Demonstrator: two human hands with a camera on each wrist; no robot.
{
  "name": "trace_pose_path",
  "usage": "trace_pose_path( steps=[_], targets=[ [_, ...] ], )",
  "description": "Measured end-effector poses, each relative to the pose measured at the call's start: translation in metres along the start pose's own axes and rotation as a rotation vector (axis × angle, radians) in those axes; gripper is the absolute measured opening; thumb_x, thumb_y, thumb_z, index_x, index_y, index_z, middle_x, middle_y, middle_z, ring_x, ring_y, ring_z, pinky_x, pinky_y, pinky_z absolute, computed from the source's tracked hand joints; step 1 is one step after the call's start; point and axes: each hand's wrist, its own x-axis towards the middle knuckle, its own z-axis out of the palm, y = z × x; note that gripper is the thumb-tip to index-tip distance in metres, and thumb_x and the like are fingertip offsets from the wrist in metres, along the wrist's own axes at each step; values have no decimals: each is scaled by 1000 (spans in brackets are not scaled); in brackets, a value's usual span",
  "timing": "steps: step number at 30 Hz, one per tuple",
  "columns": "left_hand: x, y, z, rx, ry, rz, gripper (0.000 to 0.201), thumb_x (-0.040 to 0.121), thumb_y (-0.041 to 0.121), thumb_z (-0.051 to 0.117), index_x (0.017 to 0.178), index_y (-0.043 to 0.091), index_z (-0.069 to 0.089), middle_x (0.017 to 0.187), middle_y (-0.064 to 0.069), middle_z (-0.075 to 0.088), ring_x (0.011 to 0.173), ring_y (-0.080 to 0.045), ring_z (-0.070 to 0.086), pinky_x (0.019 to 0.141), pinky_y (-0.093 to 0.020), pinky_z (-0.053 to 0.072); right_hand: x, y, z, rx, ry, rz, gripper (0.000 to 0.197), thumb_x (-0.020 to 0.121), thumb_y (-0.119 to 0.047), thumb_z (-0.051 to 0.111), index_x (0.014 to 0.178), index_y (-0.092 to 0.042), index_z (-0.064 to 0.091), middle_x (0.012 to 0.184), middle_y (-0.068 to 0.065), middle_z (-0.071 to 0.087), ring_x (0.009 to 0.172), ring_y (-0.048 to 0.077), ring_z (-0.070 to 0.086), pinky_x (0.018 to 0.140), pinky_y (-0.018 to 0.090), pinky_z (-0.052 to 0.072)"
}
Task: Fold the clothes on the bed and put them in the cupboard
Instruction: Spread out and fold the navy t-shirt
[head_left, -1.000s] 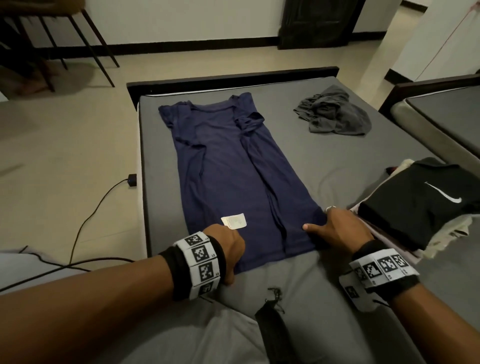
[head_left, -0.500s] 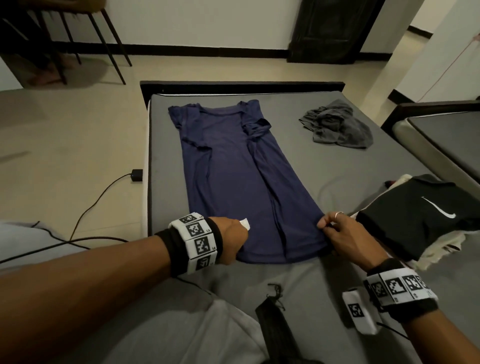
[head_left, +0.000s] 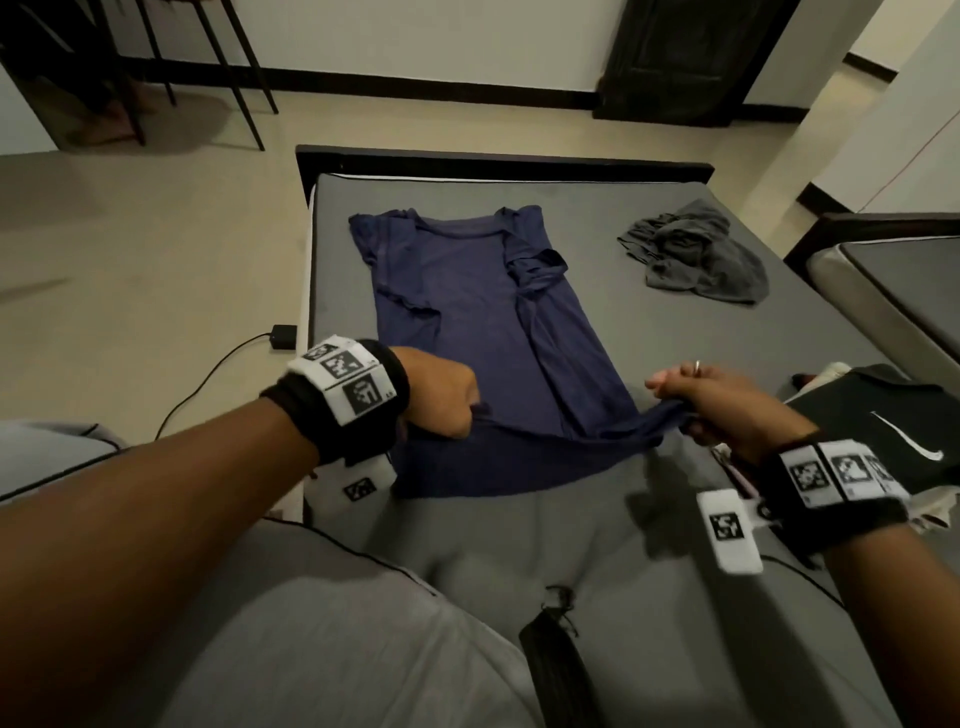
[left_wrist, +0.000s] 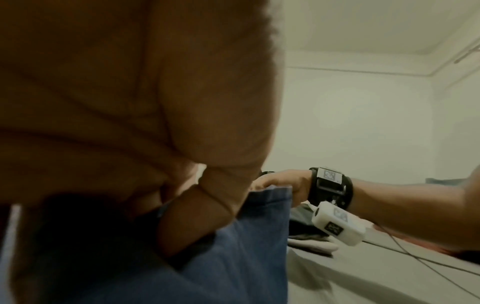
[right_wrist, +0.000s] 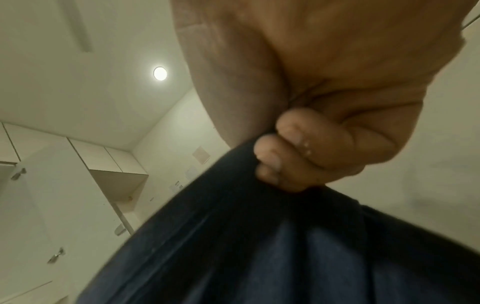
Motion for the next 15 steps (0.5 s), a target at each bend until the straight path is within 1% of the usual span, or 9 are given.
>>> trace_pose_path(
  steps=[1, 2, 4, 6, 8, 10, 12, 13, 15],
  targets=[
    [2, -11, -5, -15, 31, -25, 12, 87, 17, 55, 84, 8, 60, 80, -7, 63, 73, -29, 61, 66, -37, 53, 13, -8, 2, 20, 20, 10, 22, 95, -19, 62, 74, -17, 58, 53, 1, 50, 40, 12, 37, 39, 17, 25],
    [5, -22, -9, -20, 67, -53, 15, 87, 17, 54, 90, 6, 64, 87, -10, 66, 78, -31, 64, 70, -38, 54, 25, -15, 5, 38, 34, 24, 21, 96, -18, 60, 75, -17, 58, 55, 1, 50, 38, 11, 38, 37, 16, 24],
    [13, -42, -15, -22, 149, -103, 20, 89, 16, 52, 99, 7, 67, 97, -11, 68, 85, -29, 63, 72, -33, 51, 50, -28, 10, 66, 46, 61, 23, 99, -17, 53, 76, -16, 55, 60, 3, 48, 35, 8, 37, 34, 14, 23],
    [23, -58, -21, -40, 214, -149, 22, 91, 15, 52, 104, 7, 68, 104, -12, 67, 93, -32, 63, 76, -34, 51, 72, -36, 17, 123, 52, 101, 21, 100, -17, 49, 80, -15, 55, 65, 4, 51, 34, 6, 40, 32, 14, 25],
    [33, -72, -22, -26, 273, -209, 28, 93, 15, 53, 116, 5, 65, 117, -15, 65, 107, -35, 62, 87, -37, 51, 85, -42, 25, 235, 49, 126, 13, 102, -21, 48, 94, -16, 56, 74, 5, 60, 39, 8, 52, 35, 15, 36],
    [41, -81, -22, -1, 358, -297, 40, 93, 20, 56, 130, 5, 54, 131, -18, 56, 118, -38, 57, 96, -39, 47, 92, -44, 32, 265, 68, 100, 9, 103, -23, 50, 109, -17, 53, 90, 7, 64, 54, 15, 63, 46, 21, 49],
    [45, -85, -23, 11, 427, -348, 49, 91, 26, 60, 133, 7, 47, 134, -21, 49, 119, -41, 55, 99, -45, 47, 97, -37, 37, 147, 130, 6, 22, 100, -20, 56, 121, -15, 51, 98, 8, 62, 66, 21, 64, 58, 32, 54],
    [46, -84, -24, 16, 439, -341, 50, 90, 28, 61, 134, 8, 47, 134, -21, 48, 119, -41, 55, 99, -46, 47, 97, -32, 39, 33, 167, -71, 28, 98, -19, 59, 124, -15, 51, 101, 9, 63, 70, 21, 64, 60, 33, 54],
    [43, -71, -23, 3, 445, -271, 52, 88, 32, 65, 132, 10, 48, 134, -19, 48, 118, -40, 55, 98, -44, 47, 89, -21, 41, -248, 181, -254, 28, 94, -22, 66, 120, -17, 57, 107, 8, 65, 80, 18, 64, 64, 28, 51]
  ],
)
